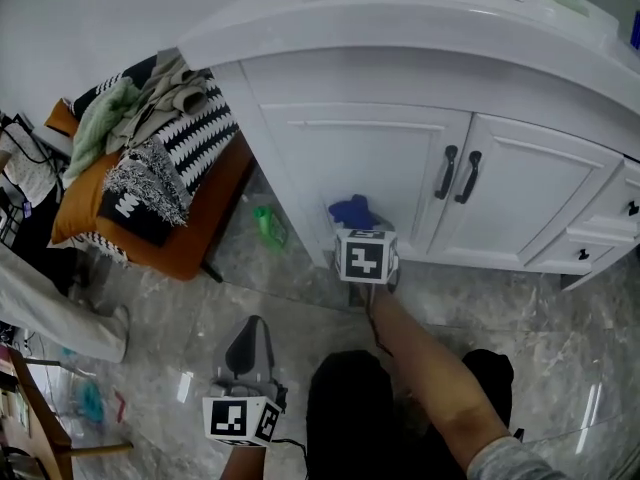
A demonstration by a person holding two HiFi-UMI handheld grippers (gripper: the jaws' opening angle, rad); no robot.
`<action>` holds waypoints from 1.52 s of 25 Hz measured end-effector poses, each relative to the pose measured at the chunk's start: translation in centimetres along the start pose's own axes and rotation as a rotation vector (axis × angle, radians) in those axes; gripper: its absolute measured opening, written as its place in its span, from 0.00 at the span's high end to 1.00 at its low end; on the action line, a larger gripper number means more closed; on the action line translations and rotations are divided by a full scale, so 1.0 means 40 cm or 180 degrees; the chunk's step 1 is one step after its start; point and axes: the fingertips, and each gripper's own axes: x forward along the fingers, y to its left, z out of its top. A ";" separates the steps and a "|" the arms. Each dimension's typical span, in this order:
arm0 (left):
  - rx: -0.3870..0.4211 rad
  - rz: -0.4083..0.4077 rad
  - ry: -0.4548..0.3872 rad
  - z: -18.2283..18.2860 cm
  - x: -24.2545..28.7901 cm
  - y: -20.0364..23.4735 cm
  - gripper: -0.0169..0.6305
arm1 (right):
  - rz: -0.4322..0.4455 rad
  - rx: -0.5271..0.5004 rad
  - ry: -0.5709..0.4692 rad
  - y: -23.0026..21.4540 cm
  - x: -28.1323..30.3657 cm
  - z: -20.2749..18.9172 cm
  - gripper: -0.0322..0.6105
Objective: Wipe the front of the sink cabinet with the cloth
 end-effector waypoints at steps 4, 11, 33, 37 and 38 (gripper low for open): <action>-0.0010 -0.0131 0.0007 -0.003 0.034 -0.049 0.96 | -0.0232 0.0140 0.0048 -0.148 -0.052 -0.027 0.83; 0.0016 -0.0517 -0.0033 0.010 0.098 -0.205 0.96 | -0.0285 0.0088 0.0111 -0.292 -0.122 -0.055 0.84; 0.0038 -0.1117 -0.0067 0.012 0.183 -0.448 0.96 | -0.1478 0.0173 0.0190 -0.940 -0.411 -0.112 0.84; 0.0044 -0.1149 -0.0047 0.005 0.186 -0.472 0.96 | -0.1560 0.0084 0.0178 -0.964 -0.420 -0.131 0.84; 0.0046 -0.1157 -0.0051 0.006 0.186 -0.478 0.96 | -0.1559 0.0101 0.0171 -0.967 -0.418 -0.135 0.84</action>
